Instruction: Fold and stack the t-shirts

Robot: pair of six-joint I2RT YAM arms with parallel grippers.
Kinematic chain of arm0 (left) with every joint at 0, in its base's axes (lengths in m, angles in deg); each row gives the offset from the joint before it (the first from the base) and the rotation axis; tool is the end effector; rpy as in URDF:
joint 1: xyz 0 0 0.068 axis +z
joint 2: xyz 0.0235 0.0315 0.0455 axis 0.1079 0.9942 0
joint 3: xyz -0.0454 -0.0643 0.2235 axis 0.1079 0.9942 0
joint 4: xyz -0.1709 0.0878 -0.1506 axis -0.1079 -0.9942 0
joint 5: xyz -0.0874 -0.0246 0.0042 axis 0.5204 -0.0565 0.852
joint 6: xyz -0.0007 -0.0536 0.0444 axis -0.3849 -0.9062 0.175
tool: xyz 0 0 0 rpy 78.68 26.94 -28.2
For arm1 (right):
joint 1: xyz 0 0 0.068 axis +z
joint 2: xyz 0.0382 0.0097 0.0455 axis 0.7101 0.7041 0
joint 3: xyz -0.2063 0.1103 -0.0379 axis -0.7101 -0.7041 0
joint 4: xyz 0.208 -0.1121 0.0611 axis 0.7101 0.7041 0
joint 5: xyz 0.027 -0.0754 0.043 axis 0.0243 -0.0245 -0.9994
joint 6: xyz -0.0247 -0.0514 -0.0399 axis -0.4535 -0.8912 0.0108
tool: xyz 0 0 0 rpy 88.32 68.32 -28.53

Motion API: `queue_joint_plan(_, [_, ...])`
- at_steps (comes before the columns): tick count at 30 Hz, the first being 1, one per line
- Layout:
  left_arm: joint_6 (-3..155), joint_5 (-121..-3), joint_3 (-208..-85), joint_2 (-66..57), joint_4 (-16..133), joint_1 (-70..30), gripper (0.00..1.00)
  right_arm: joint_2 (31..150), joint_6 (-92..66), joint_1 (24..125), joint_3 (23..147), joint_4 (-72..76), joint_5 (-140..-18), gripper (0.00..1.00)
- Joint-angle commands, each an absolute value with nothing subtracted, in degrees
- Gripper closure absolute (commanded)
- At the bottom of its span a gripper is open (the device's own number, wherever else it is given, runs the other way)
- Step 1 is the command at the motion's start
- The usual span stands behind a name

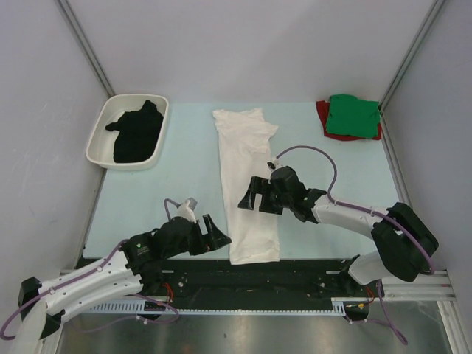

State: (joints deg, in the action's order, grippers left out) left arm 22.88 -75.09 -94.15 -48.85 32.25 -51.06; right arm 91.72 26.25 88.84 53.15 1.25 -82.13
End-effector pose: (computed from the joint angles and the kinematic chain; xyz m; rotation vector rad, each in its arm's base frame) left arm 0.0933 -0.1368 0.1669 -0.2016 2.4179 -1.0245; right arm 0.2146 0.2184 0.1654 -0.0565 2.4333 0.9961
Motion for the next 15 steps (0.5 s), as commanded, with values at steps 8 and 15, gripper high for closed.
queue_joint_plan(8, [21.75, -76.18, -93.34, -48.30, 32.74, -51.28, 0.10, 89.51, 23.01, 87.79, 51.26, 4.07, -74.25, 0.01])
queue_joint_plan(15, [22.02, -75.57, -93.43, -45.67, 34.59, -51.20, 0.10, 91.35, 23.71, 88.05, 48.80, 2.23, -76.02, 0.00])
